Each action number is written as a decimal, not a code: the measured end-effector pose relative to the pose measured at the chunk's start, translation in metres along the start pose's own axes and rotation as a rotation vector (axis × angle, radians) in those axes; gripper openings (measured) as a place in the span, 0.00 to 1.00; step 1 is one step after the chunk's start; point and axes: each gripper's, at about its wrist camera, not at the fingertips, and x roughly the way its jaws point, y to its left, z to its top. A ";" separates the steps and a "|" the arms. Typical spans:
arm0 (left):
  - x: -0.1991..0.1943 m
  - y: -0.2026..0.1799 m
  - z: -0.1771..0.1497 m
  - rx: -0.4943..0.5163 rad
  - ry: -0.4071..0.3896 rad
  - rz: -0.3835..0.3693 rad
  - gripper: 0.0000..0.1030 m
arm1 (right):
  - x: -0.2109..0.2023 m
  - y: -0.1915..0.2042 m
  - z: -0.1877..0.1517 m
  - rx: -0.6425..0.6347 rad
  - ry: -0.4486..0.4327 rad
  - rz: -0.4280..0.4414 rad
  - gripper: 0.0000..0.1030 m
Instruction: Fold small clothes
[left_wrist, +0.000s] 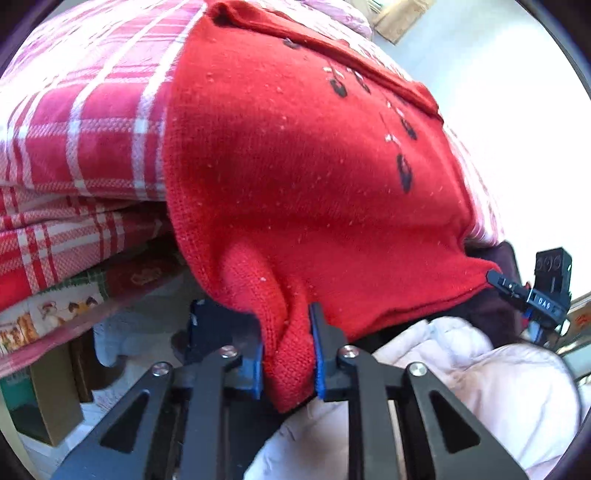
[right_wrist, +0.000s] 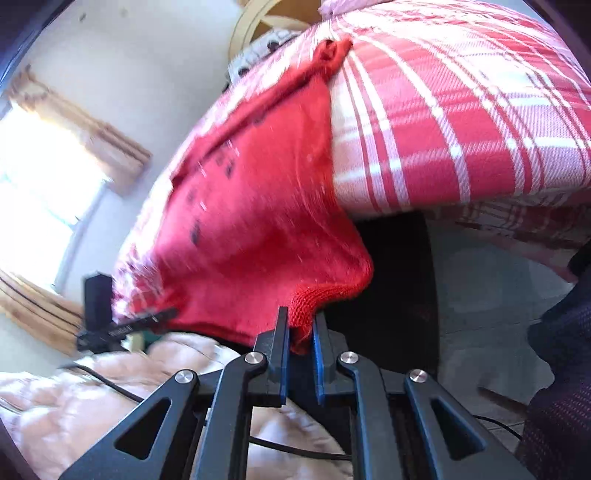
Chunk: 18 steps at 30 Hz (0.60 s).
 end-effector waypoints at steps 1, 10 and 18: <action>-0.008 0.000 0.009 -0.015 -0.005 -0.009 0.20 | -0.005 0.001 0.002 0.006 -0.017 0.017 0.10; -0.062 -0.015 0.042 -0.020 -0.123 -0.047 0.20 | -0.020 0.013 0.017 0.025 -0.077 0.105 0.09; -0.087 -0.016 0.115 0.002 -0.200 0.003 0.21 | -0.041 0.037 0.102 -0.024 -0.233 0.193 0.09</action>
